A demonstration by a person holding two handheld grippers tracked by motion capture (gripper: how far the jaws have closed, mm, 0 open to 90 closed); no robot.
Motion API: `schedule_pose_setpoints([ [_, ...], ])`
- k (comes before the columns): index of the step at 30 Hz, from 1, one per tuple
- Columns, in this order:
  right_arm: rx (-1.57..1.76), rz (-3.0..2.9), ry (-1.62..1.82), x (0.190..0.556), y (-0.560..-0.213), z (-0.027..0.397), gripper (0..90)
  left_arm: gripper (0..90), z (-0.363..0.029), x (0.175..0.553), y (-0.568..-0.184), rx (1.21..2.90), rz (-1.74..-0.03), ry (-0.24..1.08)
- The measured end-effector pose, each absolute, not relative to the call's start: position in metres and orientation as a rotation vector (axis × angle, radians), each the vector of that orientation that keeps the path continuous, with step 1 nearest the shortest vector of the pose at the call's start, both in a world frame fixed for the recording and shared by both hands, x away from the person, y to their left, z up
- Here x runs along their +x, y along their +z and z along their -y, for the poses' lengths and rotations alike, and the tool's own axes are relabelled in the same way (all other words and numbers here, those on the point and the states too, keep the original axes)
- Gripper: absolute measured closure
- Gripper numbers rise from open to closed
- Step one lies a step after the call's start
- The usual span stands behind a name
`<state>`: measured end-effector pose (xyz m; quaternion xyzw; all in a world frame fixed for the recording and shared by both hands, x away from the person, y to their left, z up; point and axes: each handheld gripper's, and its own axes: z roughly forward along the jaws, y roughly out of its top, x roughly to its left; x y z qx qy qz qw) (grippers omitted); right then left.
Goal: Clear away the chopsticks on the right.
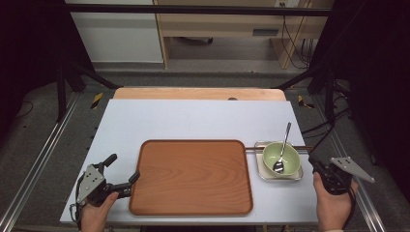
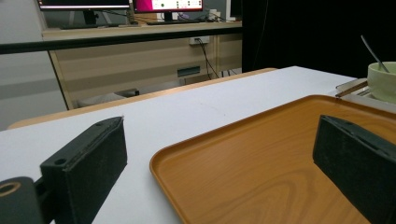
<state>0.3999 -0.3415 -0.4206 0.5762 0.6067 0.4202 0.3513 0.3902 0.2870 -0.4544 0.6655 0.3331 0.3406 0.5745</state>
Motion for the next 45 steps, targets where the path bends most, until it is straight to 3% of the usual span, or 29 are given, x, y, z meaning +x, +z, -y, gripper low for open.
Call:
schedule_pose_setpoints([
  [9, 1.45, -1.788, 0.905, 0.469, -0.408, 0.369, 90.0, 3.9, -0.3, 0.387, -0.455, 1.527, -0.847, 0.822],
  [19, 1.601, -1.887, 0.836, 0.527, -0.446, 0.383, 90.0, 5.0, -0.303, 0.384, -0.458, 1.495, -0.928, 0.854],
  [32, 1.601, -2.016, 0.724, 0.547, -0.452, 0.371, 90.0, 5.4, -0.307, 0.381, -0.461, 1.499, -0.948, 0.859],
  [45, 1.622, -2.091, 0.695, 0.532, -0.445, 0.373, 90.0, 5.4, -0.304, 0.382, -0.461, 1.529, -0.927, 0.874],
])
